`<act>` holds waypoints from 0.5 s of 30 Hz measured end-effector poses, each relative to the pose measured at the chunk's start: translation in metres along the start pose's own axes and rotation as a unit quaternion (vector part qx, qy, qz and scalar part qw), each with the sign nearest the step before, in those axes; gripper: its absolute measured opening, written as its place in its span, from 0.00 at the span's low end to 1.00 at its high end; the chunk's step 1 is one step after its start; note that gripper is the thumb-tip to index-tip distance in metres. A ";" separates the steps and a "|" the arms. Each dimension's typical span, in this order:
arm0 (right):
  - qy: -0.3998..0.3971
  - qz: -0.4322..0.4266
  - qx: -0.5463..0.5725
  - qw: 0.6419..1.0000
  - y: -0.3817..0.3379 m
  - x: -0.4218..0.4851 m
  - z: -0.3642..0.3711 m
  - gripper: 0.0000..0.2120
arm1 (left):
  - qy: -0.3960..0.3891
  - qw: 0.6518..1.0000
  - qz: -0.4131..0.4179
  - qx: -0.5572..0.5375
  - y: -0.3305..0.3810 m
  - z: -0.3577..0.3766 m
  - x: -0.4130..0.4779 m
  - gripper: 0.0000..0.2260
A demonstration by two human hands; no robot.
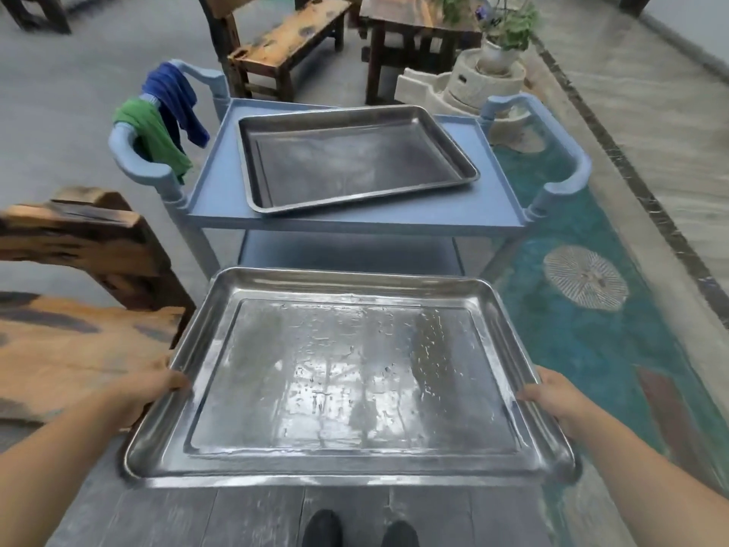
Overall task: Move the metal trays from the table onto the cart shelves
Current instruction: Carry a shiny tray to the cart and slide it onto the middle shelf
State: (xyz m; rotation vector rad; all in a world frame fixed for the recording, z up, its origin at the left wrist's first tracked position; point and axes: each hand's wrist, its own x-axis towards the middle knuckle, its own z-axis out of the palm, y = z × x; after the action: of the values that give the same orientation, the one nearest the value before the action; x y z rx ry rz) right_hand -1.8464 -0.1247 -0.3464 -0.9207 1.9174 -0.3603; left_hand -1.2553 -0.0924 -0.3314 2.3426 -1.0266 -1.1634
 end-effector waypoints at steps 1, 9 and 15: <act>0.001 0.008 0.001 1.000 0.004 0.003 0.005 0.25 | -0.007 1.000 -0.009 -0.004 -0.006 0.003 0.004 0.08; -0.006 0.045 -0.003 0.999 0.013 0.018 0.029 0.28 | -0.058 0.998 -0.023 0.017 -0.027 0.008 0.041 0.12; -0.014 0.054 0.001 0.998 -0.001 0.041 0.024 0.32 | -0.071 0.997 -0.038 0.002 -0.007 0.012 0.067 0.09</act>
State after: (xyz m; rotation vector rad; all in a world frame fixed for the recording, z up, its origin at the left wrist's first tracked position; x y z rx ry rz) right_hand -1.8371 -0.1523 -0.3840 -0.8118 1.9320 -0.2842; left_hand -1.2347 -0.1363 -0.3799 2.3484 -0.9939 -1.3737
